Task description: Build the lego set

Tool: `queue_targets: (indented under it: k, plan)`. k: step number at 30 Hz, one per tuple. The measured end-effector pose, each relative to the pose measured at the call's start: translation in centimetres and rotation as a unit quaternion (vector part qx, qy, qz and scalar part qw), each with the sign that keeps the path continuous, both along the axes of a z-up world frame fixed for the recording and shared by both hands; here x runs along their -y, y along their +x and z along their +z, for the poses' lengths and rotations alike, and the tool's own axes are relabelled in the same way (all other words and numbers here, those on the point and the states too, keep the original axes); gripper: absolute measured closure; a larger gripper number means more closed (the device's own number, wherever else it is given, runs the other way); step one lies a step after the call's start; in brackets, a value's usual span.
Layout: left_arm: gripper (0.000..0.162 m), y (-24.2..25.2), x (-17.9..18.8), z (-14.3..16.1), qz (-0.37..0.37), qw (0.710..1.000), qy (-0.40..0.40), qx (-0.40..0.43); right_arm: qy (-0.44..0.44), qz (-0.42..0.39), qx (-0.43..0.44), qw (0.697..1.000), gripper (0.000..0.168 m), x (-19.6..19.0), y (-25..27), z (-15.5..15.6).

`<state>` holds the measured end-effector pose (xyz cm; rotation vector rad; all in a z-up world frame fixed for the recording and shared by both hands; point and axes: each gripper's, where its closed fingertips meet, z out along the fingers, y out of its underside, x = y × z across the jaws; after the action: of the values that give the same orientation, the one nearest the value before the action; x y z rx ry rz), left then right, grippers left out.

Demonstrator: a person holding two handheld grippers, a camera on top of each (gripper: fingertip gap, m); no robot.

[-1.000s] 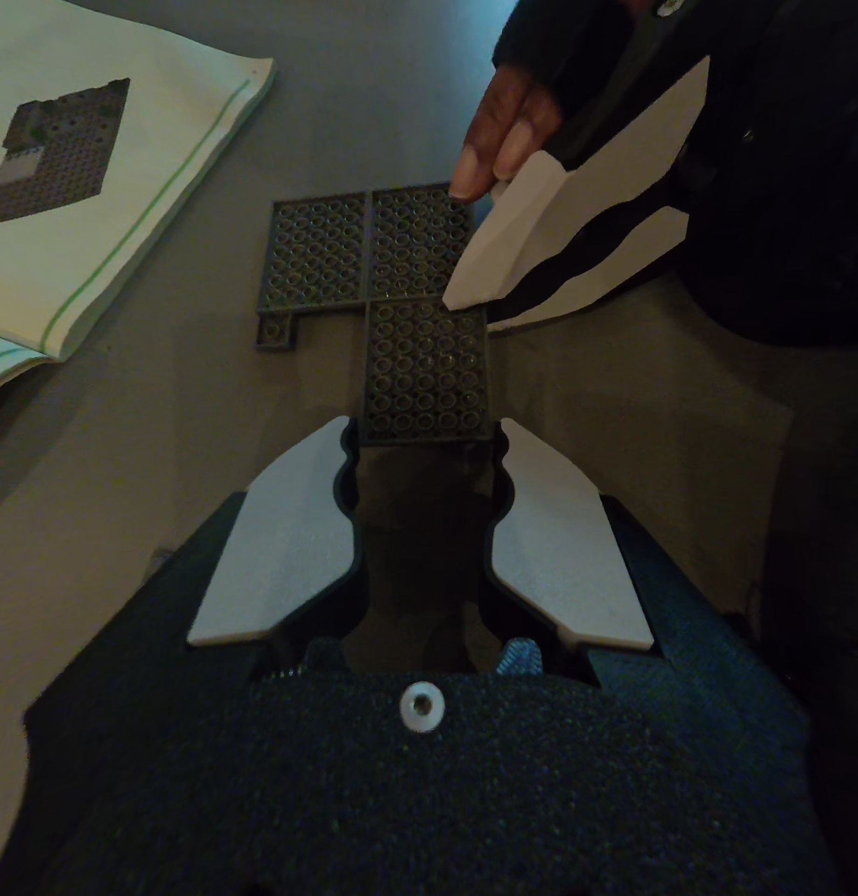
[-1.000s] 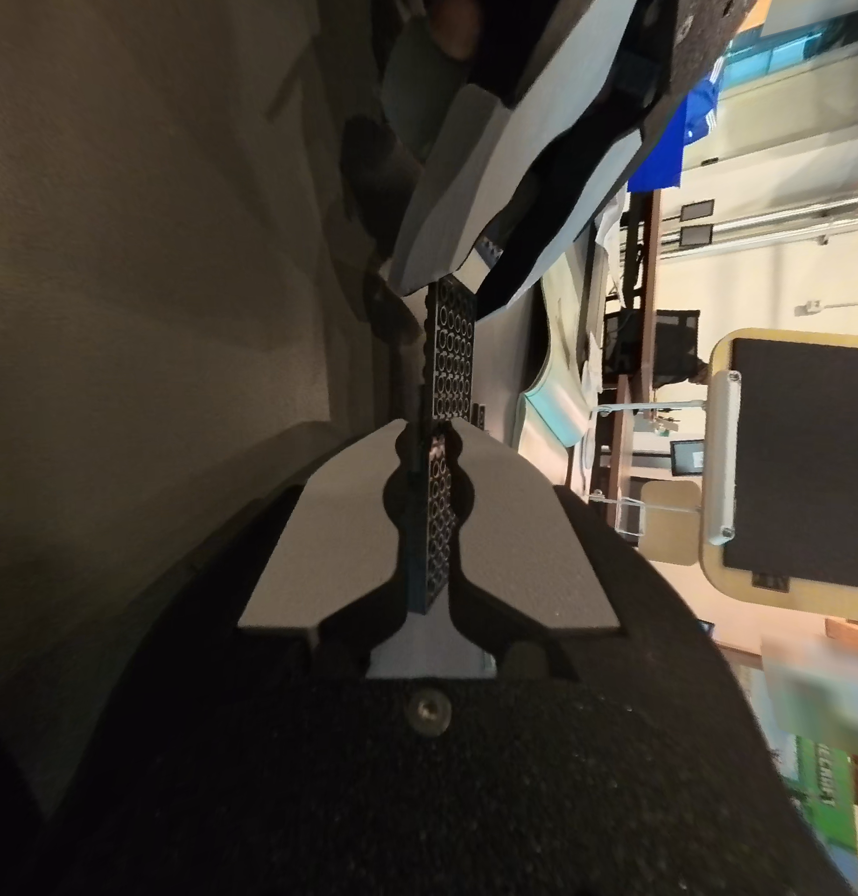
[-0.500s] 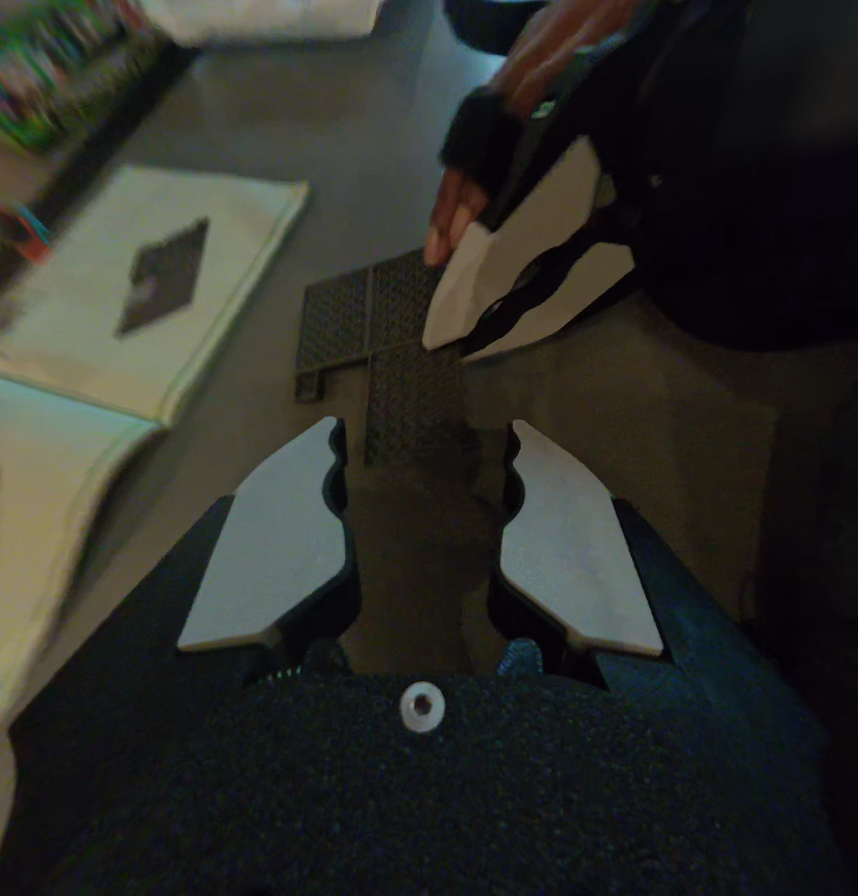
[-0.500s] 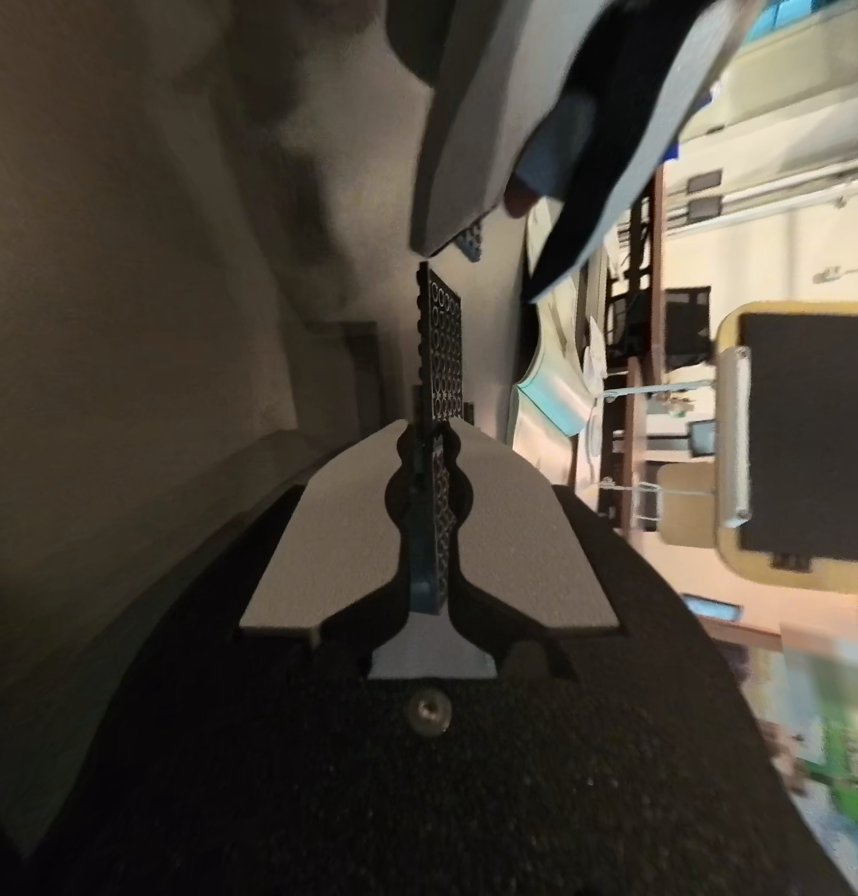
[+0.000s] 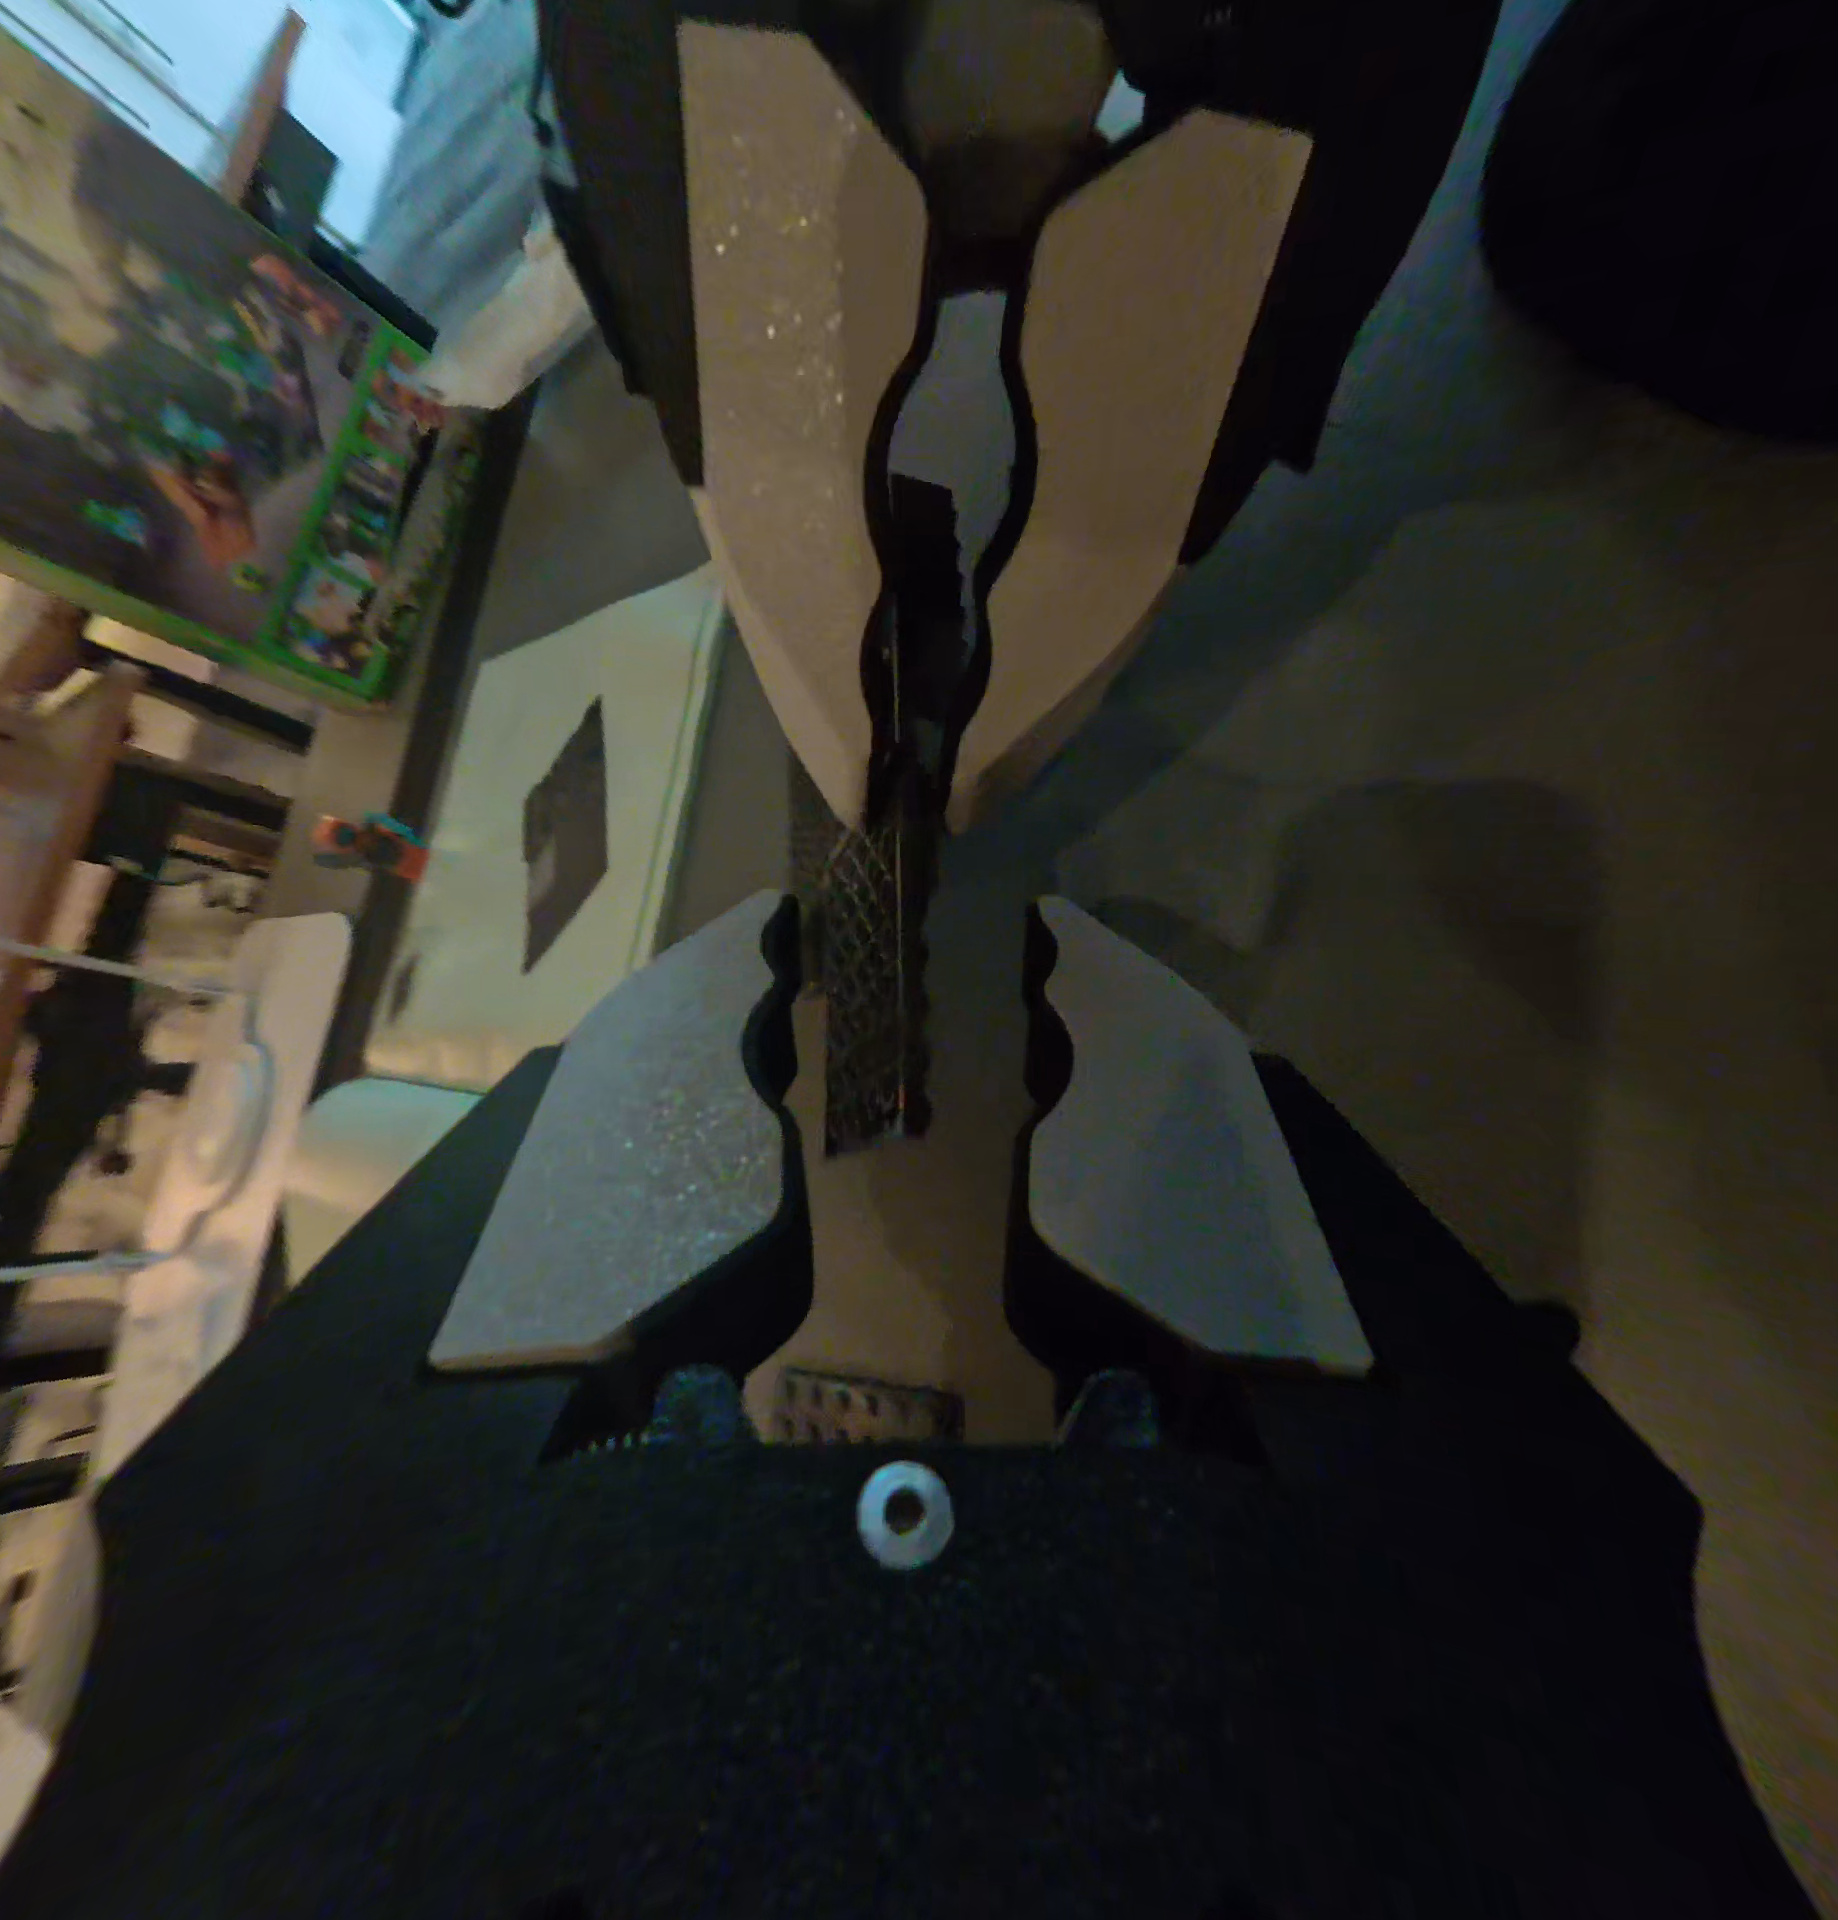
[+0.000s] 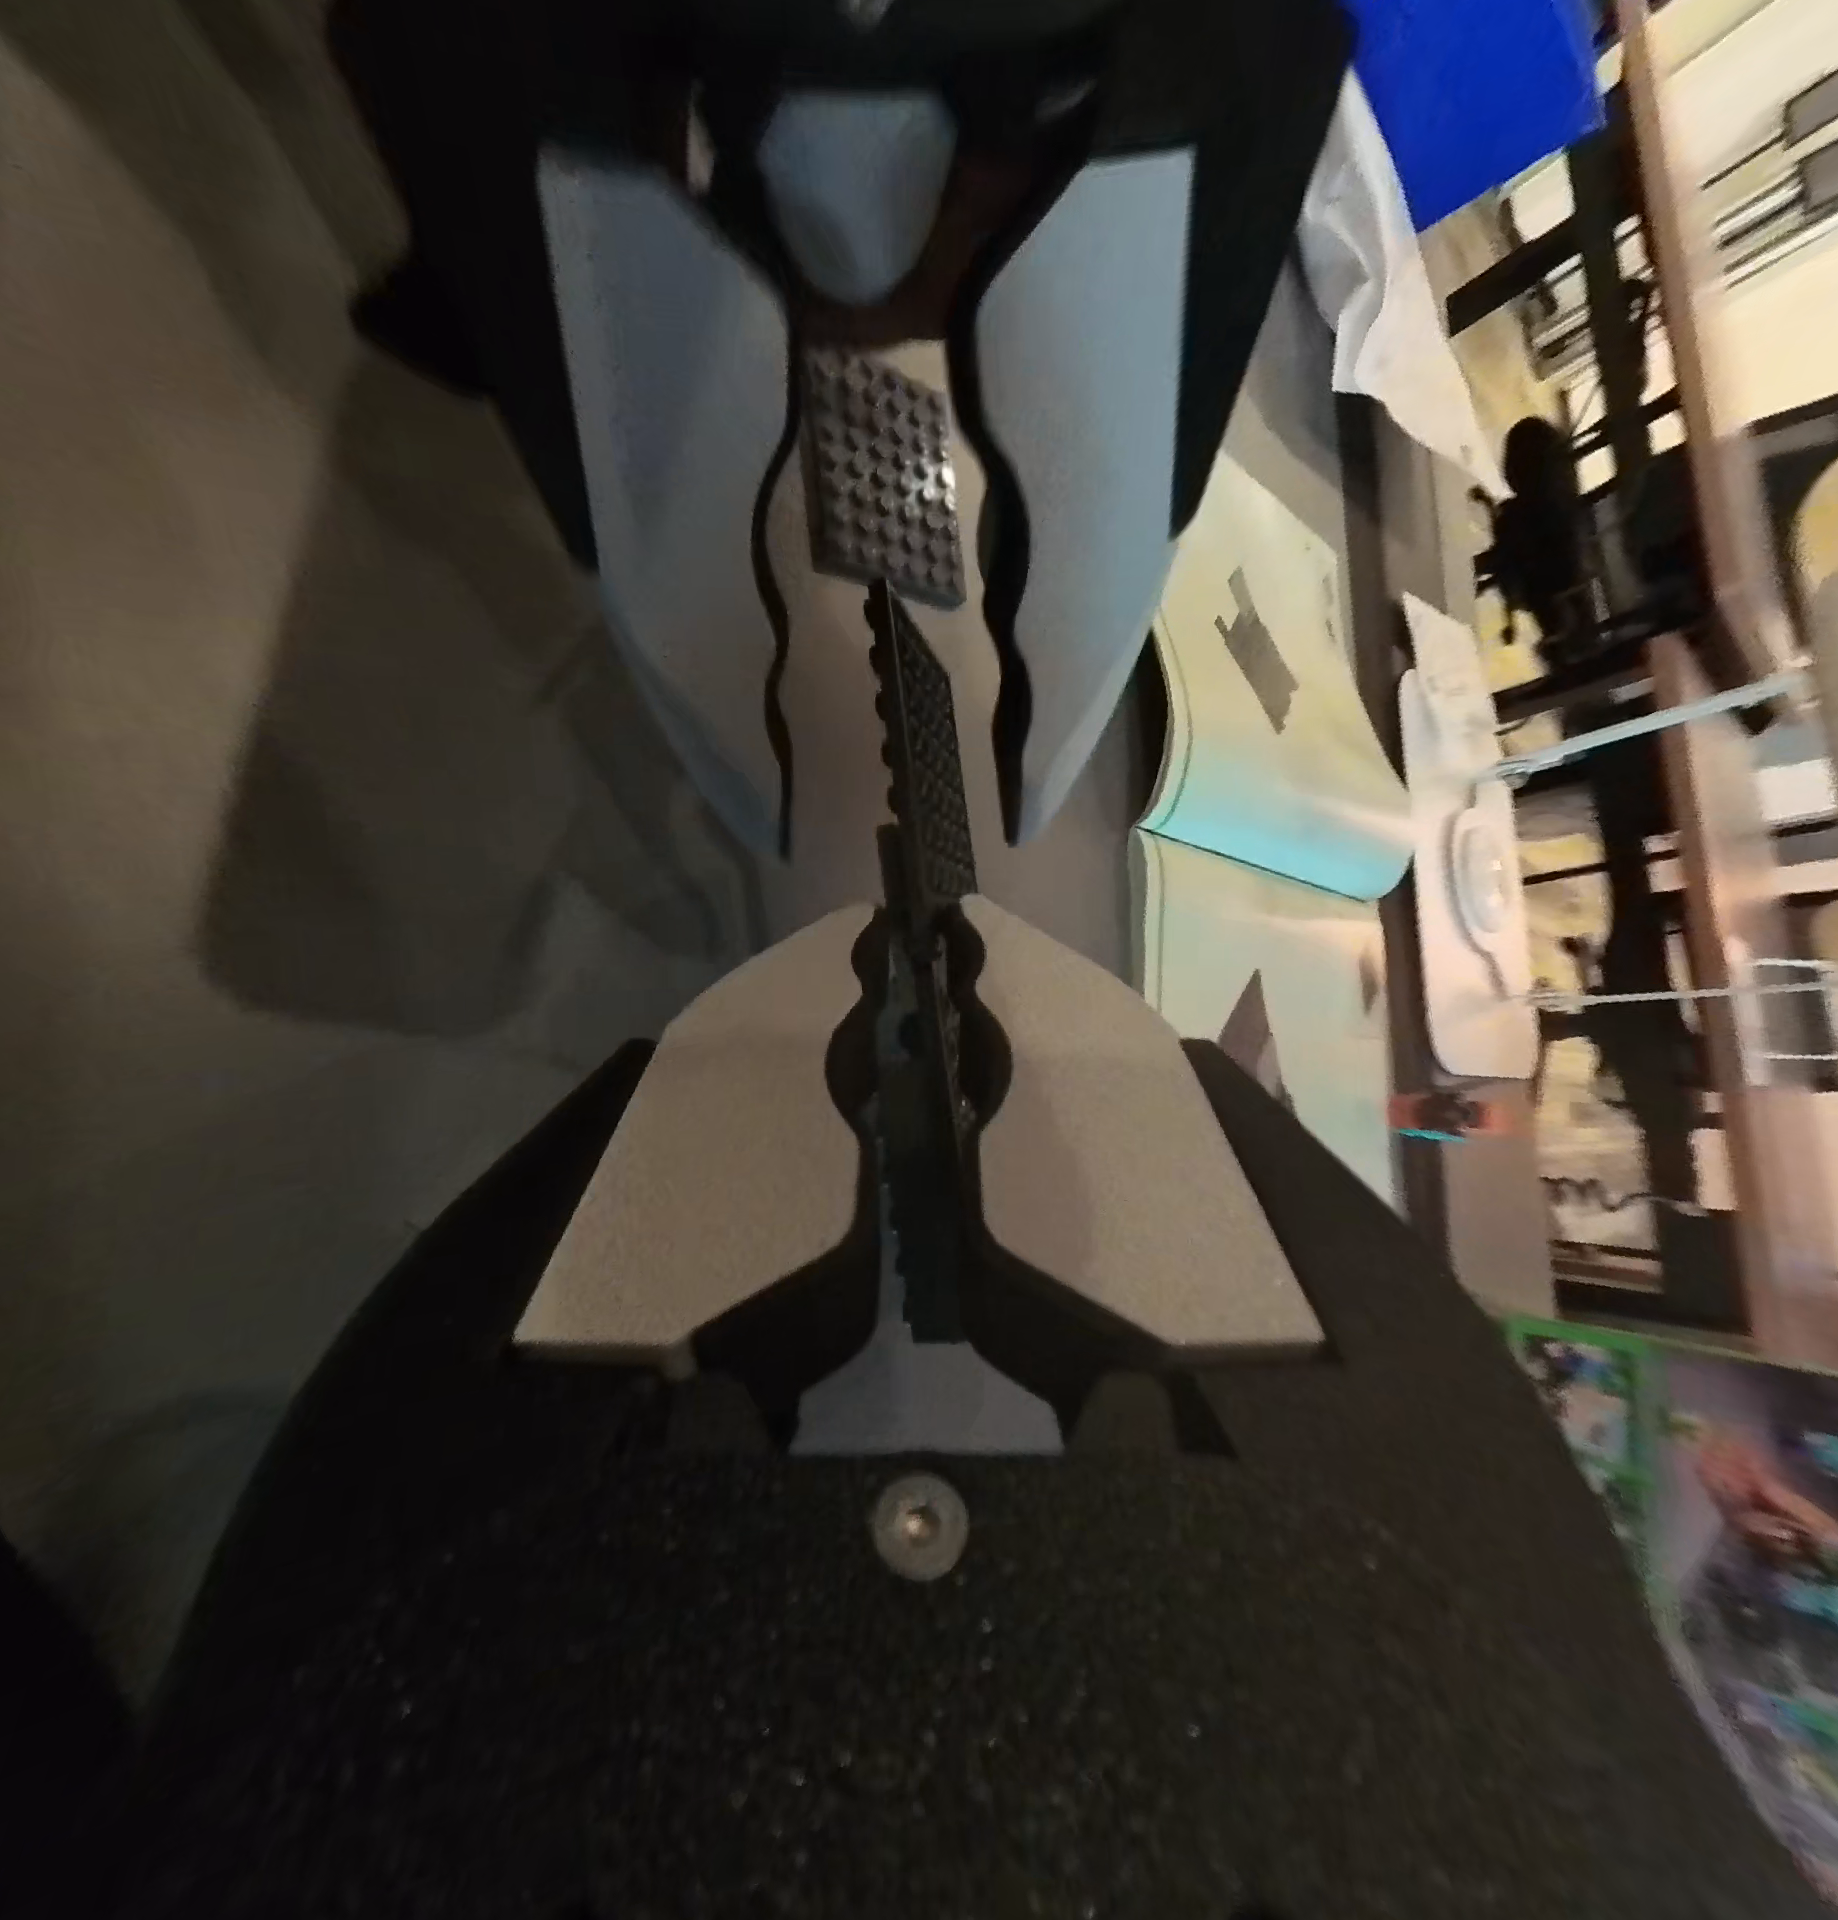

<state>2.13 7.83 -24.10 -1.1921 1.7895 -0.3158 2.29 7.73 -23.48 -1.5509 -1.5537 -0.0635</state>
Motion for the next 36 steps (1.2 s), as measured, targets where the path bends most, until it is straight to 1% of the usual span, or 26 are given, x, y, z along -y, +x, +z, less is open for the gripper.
queue_targets:
  k: [6, 10, 13, 15, 17, 19, 20, 21, 23, 25, 28, 31, 36]
  plan:
    - [0.135, 0.8, -0.9, 0.0, 0.008, 0.999, 0.045, 0.002, -0.030, -0.006, -0.026, 0.999, 0.159, -0.1, -0.3, 0.4]
    - [0.151, 0.9, -1.0, 0.4, 0.003, 0.999, 0.051, 0.010, -0.040, -0.008, -0.043, 0.998, 0.159, -0.2, -0.4, 0.9]
    - [0.153, 0.9, -1.0, 0.7, -0.001, 0.998, 0.060, 0.020, -0.050, -0.011, -0.058, 0.997, 0.159, -0.2, -0.5, 1.4]
    - [0.154, 0.8, -1.0, 0.9, -0.002, 0.999, 0.047, 0.025, -0.056, -0.008, -0.077, 0.995, 0.156, -0.1, -0.5, 2.0]
    - [0.154, 0.7, -1.2, 0.9, -0.003, 0.999, 0.042, 0.026, -0.063, 0.001, -0.097, 0.993, 0.148, 0.2, 0.1, 2.8]
    - [0.154, 0.5, -1.2, 1.0, -0.006, 0.999, 0.033, 0.029, -0.063, 0.013, -0.101, 0.993, 0.136, 0.7, 1.6, 3.3]
    - [0.154, 0.4, -1.1, 1.1, -0.009, 0.999, 0.027, 0.032, -0.061, 0.019, -0.093, 0.994, 0.127, 0.9, 2.5, 3.1]
    - [0.154, 0.3, -1.1, 1.2, -0.009, 0.999, 0.021, 0.034, -0.049, 0.020, -0.076, 0.996, 0.122, 1.0, 3.5, 2.5]
    - [0.154, 0.0, -1.2, 1.4, -0.010, 0.999, 0.015, 0.040, -0.021, 0.021, -0.067, 0.997, 0.118, 0.7, 4.7, 1.0]
    - [0.154, -0.2, -1.1, 1.6, -0.013, 0.999, 0.007, 0.047, -0.012, 0.020, -0.087, 0.996, 0.119, 0.2, 4.1, 0.0]
    - [0.154, -0.7, -1.0, 1.6, -0.013, 0.999, 0.003, 0.048, 0.025, 0.024, -0.086, 0.996, 0.125, -1.3, 2.9, -0.3]
    - [0.154, -1.6, -1.3, 1.6, -0.007, 0.999, -0.006, 0.048, 0.043, 0.046, -0.111, 0.992, 0.153, -1.7, 2.0, 0.7]
    - [0.152, -2.5, -1.3, 2.3, -0.002, 0.999, -0.020, 0.050, 0.048, 0.074, -0.120, 0.989, 0.155, -0.7, 0.5, 1.9]
